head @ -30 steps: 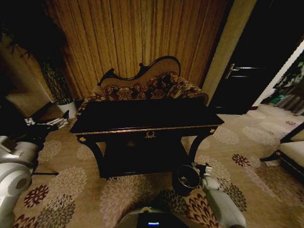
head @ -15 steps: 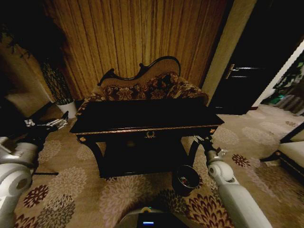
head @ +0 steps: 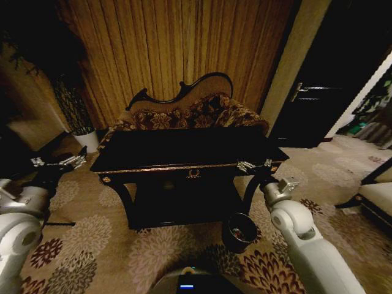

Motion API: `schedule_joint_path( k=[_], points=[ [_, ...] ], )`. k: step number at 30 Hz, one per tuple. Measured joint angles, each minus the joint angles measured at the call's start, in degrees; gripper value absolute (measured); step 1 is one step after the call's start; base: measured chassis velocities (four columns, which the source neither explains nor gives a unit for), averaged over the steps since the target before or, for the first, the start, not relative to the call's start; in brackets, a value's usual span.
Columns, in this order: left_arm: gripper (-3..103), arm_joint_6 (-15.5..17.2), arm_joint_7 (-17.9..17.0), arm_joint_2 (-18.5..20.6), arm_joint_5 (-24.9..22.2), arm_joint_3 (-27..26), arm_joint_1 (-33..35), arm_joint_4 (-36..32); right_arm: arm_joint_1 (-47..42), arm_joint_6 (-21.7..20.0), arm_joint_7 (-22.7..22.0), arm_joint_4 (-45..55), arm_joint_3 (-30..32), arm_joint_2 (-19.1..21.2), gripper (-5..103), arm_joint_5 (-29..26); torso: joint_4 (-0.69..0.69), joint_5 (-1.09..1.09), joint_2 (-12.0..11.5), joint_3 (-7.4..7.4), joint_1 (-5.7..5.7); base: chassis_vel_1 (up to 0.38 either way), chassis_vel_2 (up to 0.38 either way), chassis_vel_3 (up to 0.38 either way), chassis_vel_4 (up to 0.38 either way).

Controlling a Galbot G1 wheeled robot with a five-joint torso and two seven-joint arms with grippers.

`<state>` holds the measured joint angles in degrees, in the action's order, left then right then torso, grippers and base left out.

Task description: Move to the front of the table and place the trash on the table into the trash bin.

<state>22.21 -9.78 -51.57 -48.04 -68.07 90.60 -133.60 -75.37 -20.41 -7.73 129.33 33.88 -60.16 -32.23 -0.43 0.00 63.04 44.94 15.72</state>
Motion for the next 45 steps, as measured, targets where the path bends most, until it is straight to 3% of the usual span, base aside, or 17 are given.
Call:
schedule_joint_path(
  k=[2,10,45],
  points=[
    [100,1.12,-0.58,-0.01,0.41,0.19,-0.06,-0.61,0.45,-2.26,-0.71,0.57,-0.57,0.01,100,-1.09,0.01,0.00,0.00,0.00,0.00,0.000,0.000,0.000,0.000],
    [100,1.39,-1.07,0.00,0.60,0.41,-0.19,-0.90,1.50,-4.64,-2.54,0.20,-1.59,-0.17,100,-2.45,0.01,0.01,0.00,0.01,0.00,0.000,0.000,0.000,0.000],
    [100,1.74,-0.89,-0.04,0.86,0.39,0.40,-1.98,0.74,-4.88,-4.55,1.09,-0.71,-0.65,100,-2.96,0.01,0.00,-0.01,0.01,0.01,0.009,-0.010,-0.011,0.011]
  ],
)
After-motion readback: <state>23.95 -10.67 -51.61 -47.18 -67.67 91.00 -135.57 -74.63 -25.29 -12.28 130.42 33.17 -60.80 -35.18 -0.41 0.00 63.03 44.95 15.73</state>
